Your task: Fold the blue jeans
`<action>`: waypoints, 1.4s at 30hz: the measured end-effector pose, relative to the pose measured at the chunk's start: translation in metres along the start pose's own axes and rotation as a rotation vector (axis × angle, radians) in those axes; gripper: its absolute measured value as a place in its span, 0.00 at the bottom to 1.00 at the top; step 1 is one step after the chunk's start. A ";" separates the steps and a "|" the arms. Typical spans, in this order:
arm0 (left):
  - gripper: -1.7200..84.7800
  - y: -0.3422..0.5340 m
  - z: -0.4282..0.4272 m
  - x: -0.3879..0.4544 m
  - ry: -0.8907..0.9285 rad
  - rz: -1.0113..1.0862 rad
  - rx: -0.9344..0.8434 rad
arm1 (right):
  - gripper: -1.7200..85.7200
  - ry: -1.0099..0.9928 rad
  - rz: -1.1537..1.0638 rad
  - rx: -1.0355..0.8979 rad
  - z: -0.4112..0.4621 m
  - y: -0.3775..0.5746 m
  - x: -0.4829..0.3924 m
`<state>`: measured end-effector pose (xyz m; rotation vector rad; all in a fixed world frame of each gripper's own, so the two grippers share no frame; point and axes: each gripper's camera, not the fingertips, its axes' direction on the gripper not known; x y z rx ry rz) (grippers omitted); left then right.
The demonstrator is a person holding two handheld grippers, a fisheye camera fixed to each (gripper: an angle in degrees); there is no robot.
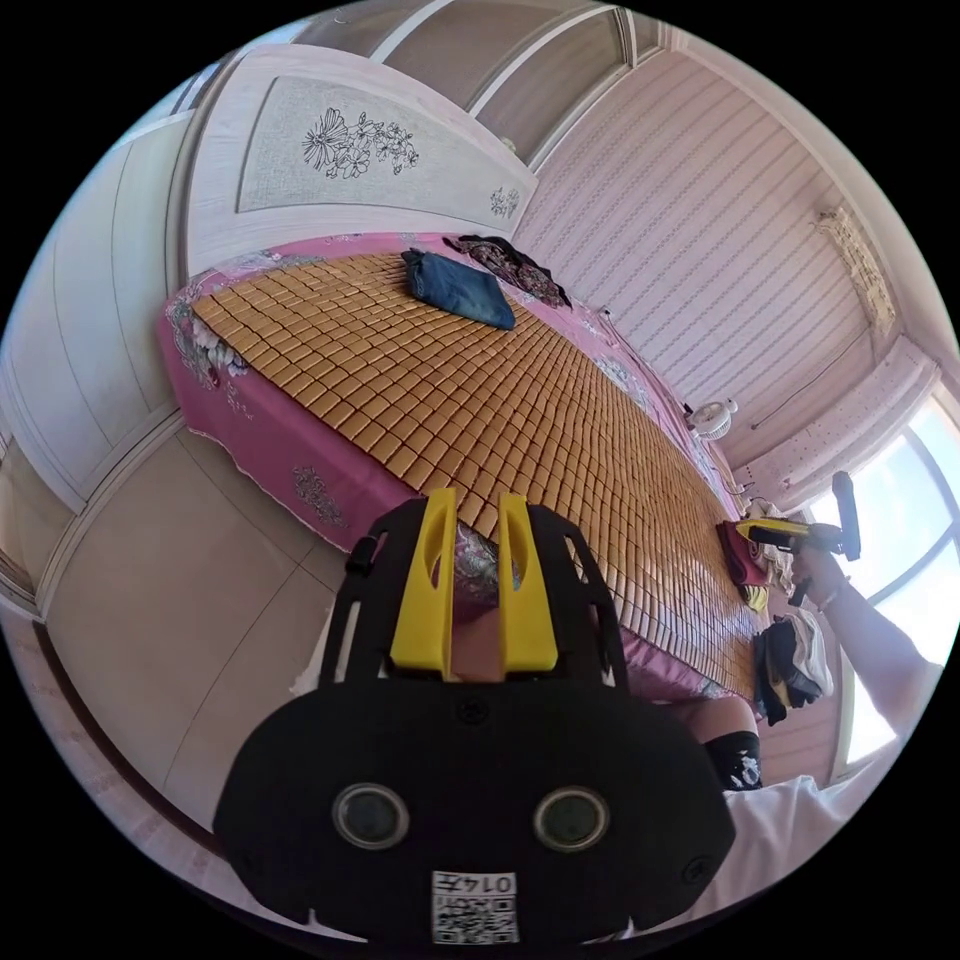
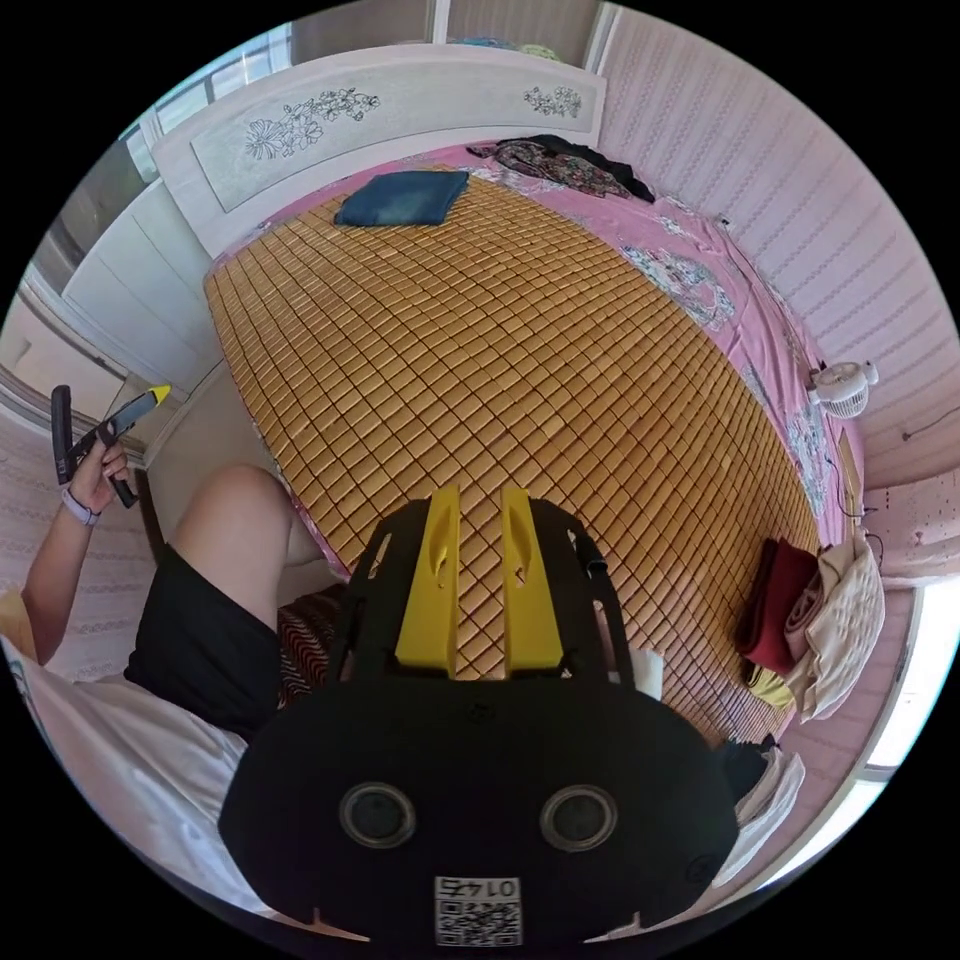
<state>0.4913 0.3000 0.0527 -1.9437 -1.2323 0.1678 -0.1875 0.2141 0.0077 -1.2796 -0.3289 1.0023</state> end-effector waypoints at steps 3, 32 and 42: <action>0.10 -0.025 0.022 -0.015 -0.032 0.002 0.011 | 0.11 -0.035 -0.080 -0.011 0.036 -0.048 -0.020; 0.07 -0.359 0.358 -0.011 -0.410 0.286 -0.087 | 0.08 -0.200 -0.179 0.158 0.309 -0.473 -0.088; 0.07 -0.174 0.285 0.071 0.005 0.360 -0.360 | 0.08 -0.112 -0.193 -0.033 0.256 -0.237 -0.077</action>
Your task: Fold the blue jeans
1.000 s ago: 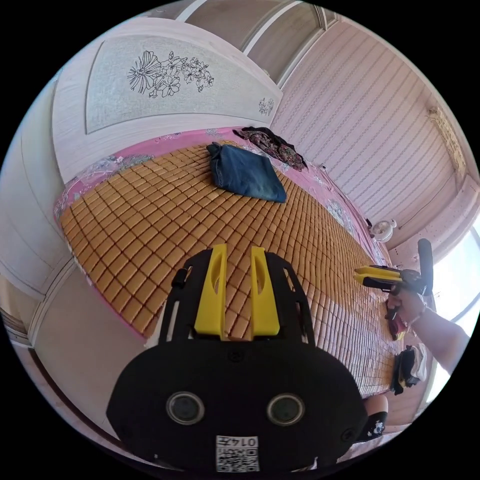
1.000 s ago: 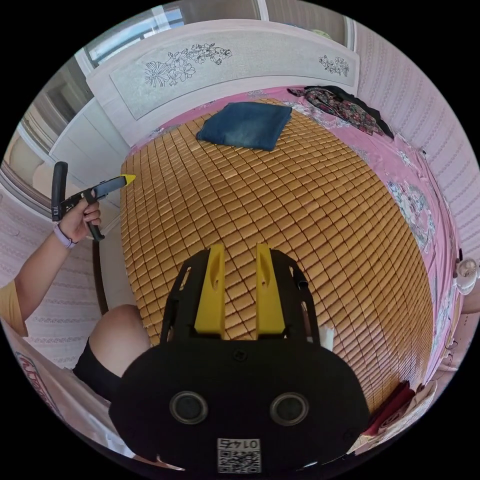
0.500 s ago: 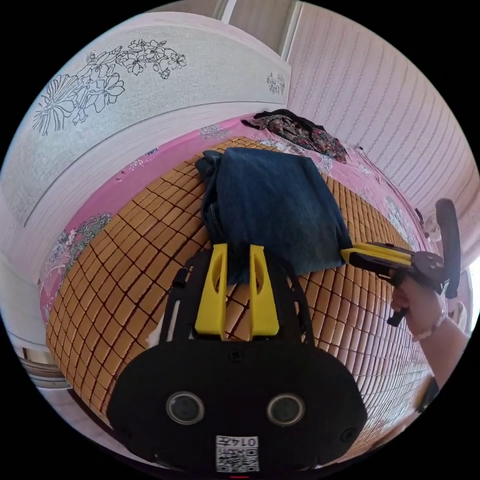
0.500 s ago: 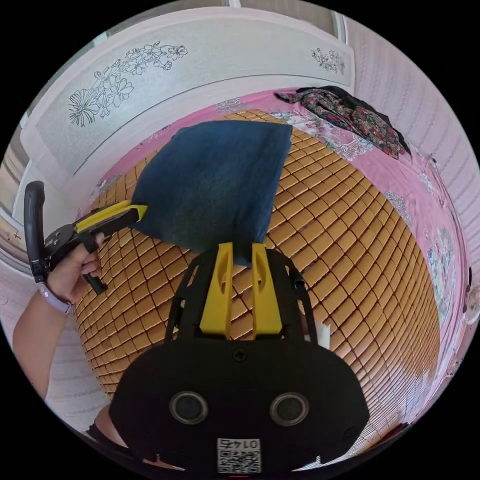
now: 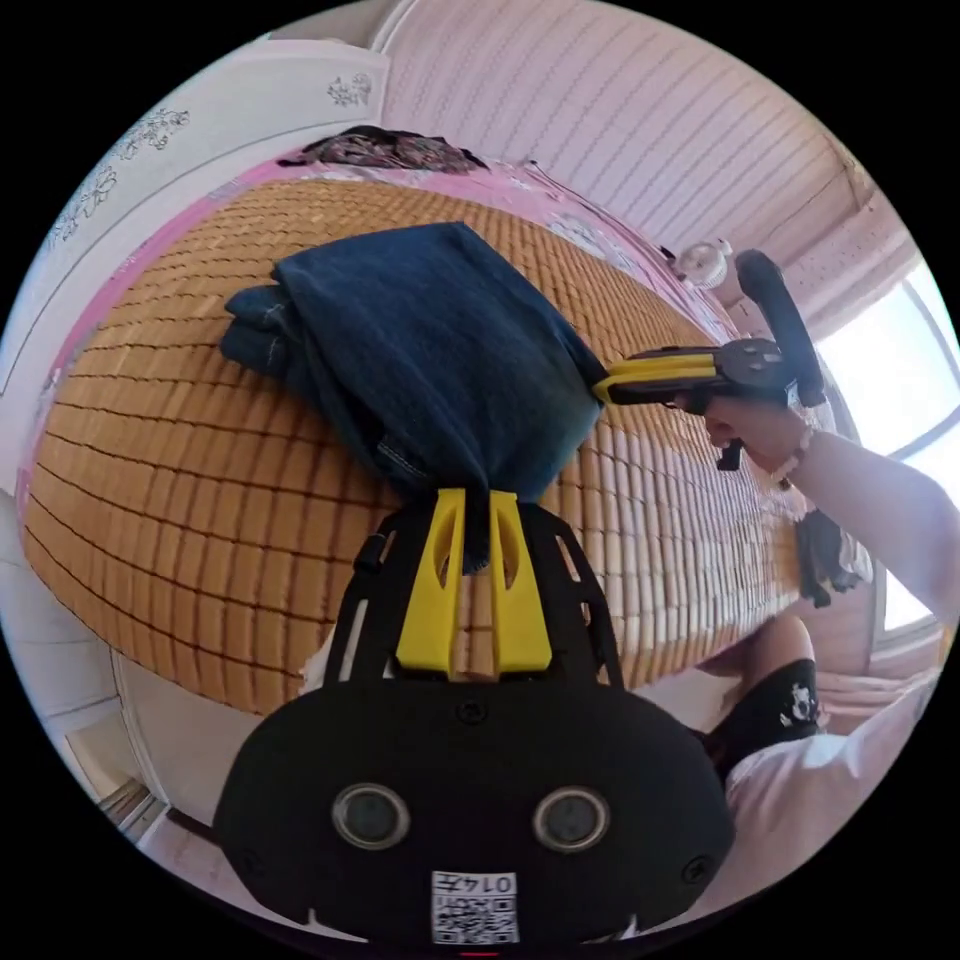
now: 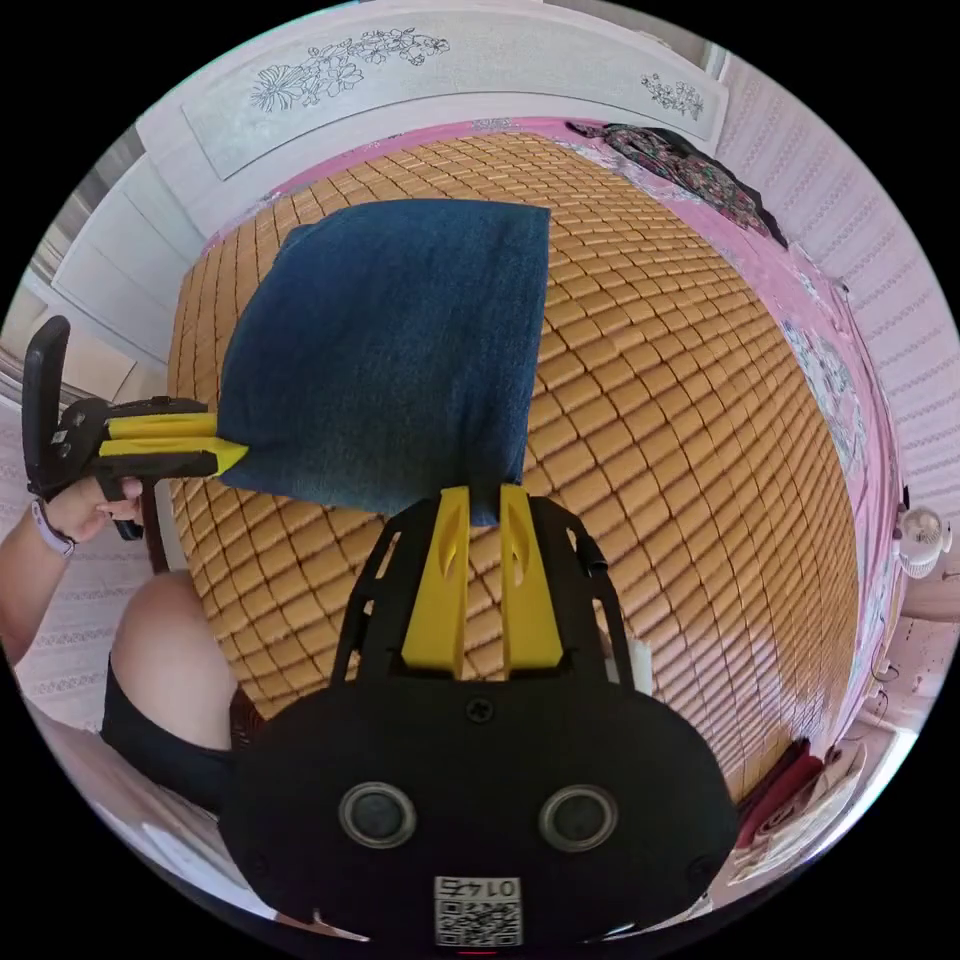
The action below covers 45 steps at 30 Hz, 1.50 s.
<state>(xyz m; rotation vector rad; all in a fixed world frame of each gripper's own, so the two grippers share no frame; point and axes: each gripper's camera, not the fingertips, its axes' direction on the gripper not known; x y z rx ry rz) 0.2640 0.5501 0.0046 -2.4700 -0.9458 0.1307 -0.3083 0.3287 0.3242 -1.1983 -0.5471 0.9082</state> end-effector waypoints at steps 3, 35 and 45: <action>0.08 0.048 0.010 0.077 0.117 0.078 -0.089 | 0.08 0.063 0.012 -0.107 -0.016 0.095 -0.009; 0.14 0.022 -0.027 0.209 0.141 -0.084 0.112 | 0.11 -0.126 0.433 0.202 -0.262 0.530 -0.005; 0.01 -0.001 -0.057 0.241 0.202 0.031 0.089 | 0.11 -0.285 0.479 0.326 -0.311 0.537 0.031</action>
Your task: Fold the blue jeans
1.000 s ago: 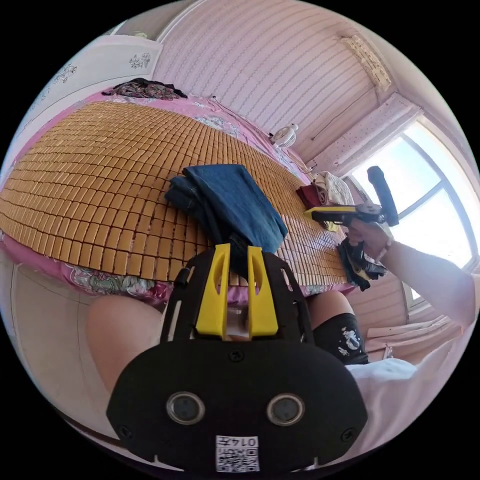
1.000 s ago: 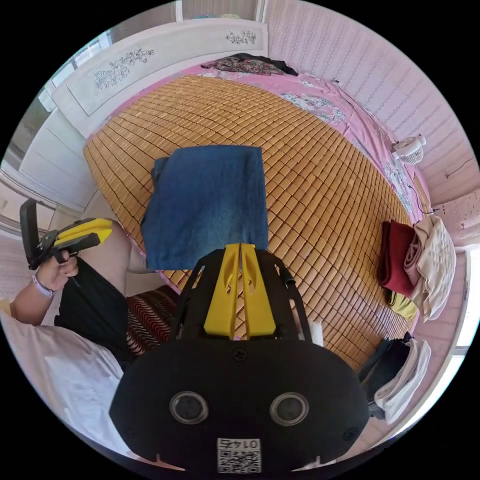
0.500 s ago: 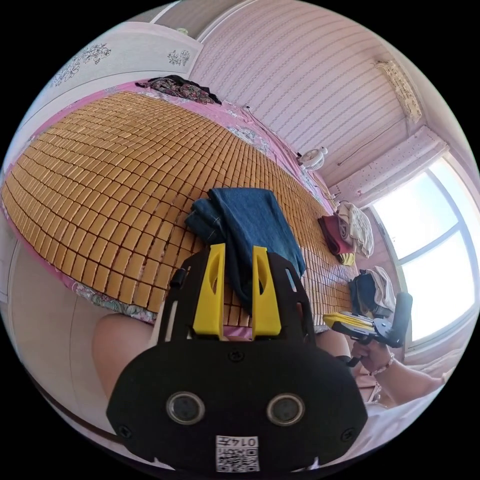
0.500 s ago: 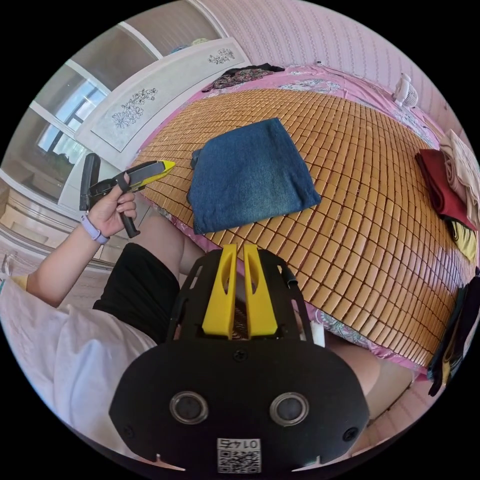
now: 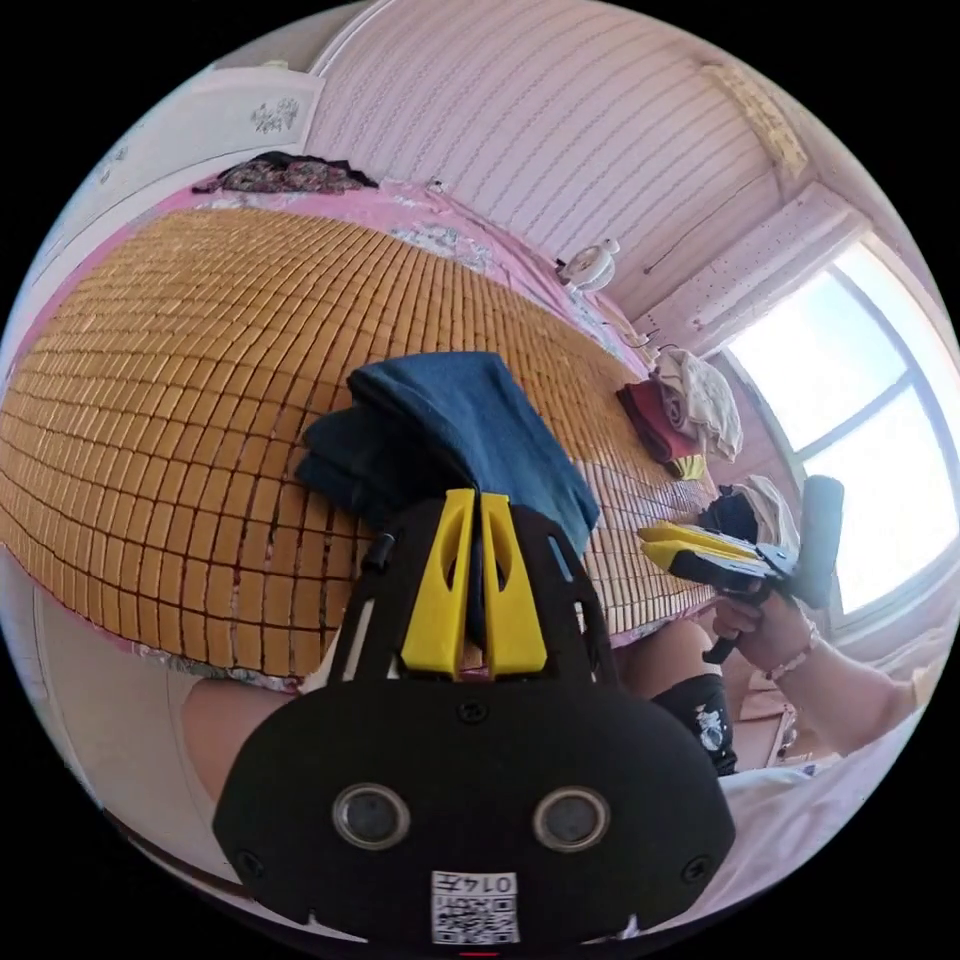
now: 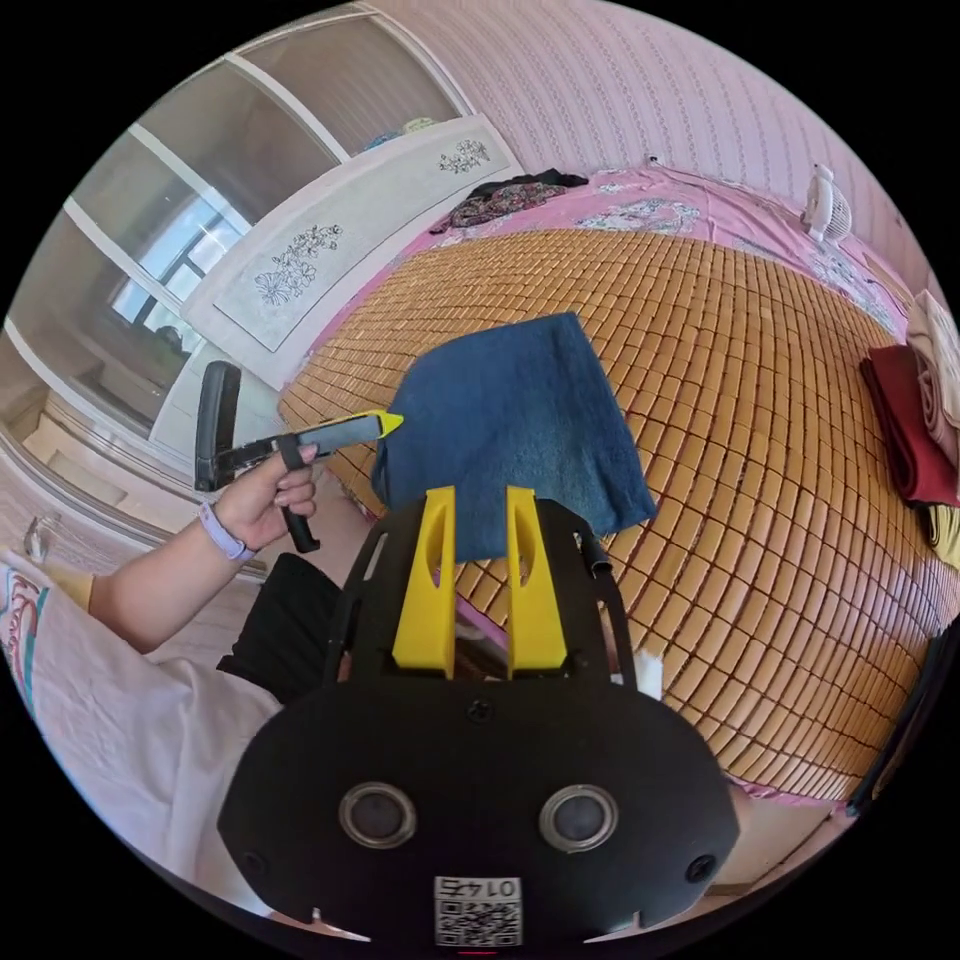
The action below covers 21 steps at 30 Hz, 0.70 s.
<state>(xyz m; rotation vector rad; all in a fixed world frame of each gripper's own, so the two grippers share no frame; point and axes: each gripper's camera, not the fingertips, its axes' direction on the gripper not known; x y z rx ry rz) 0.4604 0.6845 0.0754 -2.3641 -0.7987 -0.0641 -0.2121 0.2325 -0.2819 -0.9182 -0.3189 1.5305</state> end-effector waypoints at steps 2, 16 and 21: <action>0.01 -0.007 -0.022 0.044 -0.016 0.182 0.107 | 0.10 -0.048 0.029 0.084 -0.031 -0.003 0.004; 0.05 0.054 0.034 0.191 0.331 0.683 -0.186 | 0.13 0.301 0.386 0.288 -0.217 0.153 0.065; 0.10 0.032 -0.018 0.062 0.045 0.219 -0.008 | 0.11 0.337 0.219 0.151 -0.196 0.114 0.026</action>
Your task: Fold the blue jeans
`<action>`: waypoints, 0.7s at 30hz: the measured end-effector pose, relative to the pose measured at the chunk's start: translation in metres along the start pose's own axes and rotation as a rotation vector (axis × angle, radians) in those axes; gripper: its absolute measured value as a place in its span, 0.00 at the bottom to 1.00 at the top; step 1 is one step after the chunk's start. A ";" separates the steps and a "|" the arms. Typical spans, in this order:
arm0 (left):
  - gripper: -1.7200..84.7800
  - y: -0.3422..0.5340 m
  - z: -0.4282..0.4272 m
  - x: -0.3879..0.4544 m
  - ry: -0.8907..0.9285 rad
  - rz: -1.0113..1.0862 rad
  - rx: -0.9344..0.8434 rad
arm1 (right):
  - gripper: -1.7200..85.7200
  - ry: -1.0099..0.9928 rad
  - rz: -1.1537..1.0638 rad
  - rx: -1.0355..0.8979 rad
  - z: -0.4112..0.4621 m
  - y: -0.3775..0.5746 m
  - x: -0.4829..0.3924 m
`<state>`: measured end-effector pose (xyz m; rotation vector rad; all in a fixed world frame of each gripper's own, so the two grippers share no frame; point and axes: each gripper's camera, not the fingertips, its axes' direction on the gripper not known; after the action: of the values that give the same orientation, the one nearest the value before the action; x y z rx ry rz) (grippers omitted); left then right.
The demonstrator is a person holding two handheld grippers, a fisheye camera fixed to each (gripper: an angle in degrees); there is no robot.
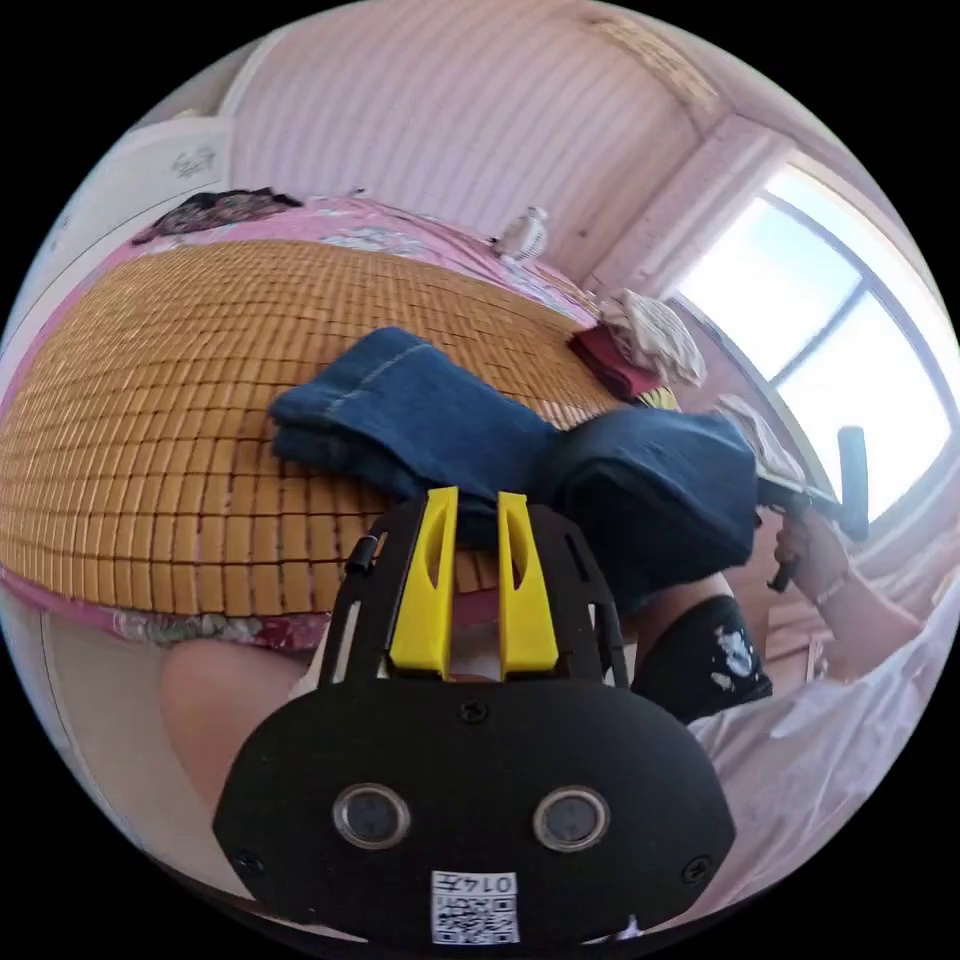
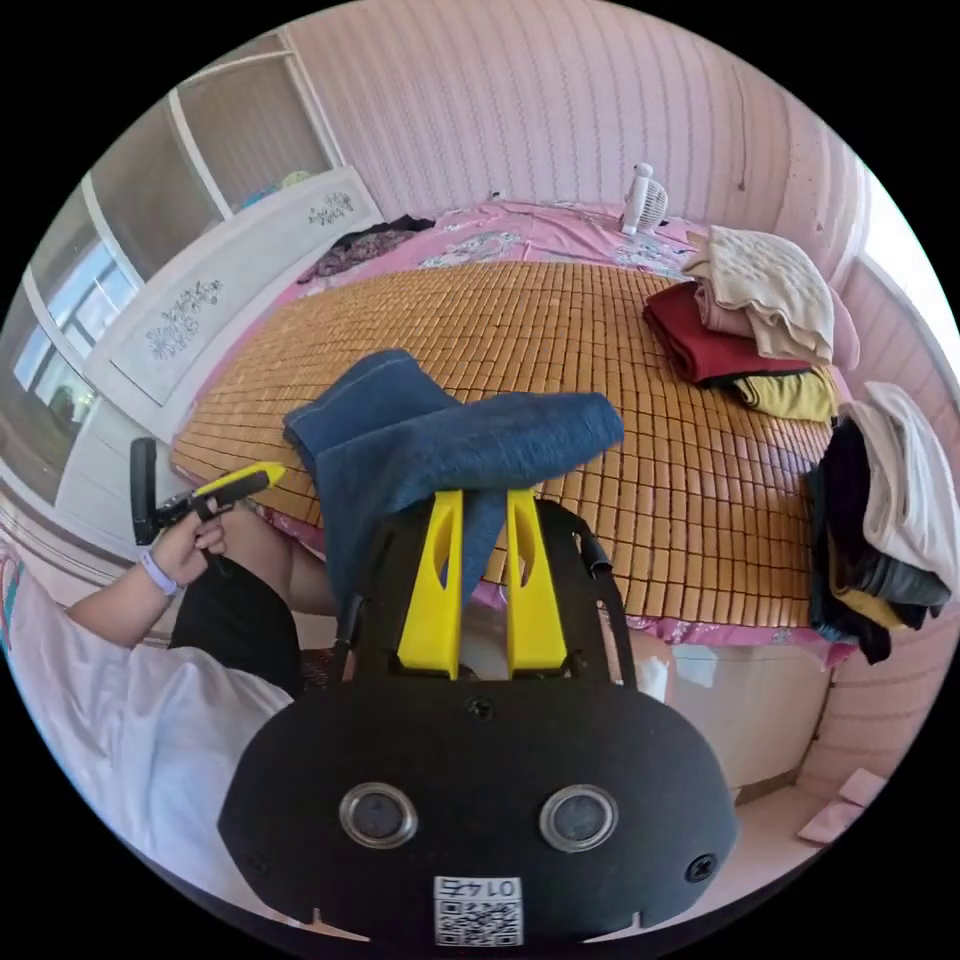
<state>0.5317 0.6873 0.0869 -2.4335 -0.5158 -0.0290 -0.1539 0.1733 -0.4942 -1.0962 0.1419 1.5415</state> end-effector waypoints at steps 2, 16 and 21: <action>0.13 -0.006 -0.018 -0.058 -0.054 -0.230 0.059 | 0.11 0.172 -0.030 -0.050 0.003 -0.021 -0.031; 0.08 -0.078 -0.007 -0.081 -0.016 -0.357 0.056 | 0.12 -0.111 -0.070 0.234 -0.103 -0.014 -0.013; 0.07 -0.098 -0.033 0.023 0.074 0.057 0.147 | 0.16 -0.456 -0.076 0.250 -0.088 -0.036 -0.012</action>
<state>0.5198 0.7458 0.1742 -2.2926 -0.4008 -0.0548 -0.0777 0.1207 -0.5176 -0.5320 -0.0198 1.6161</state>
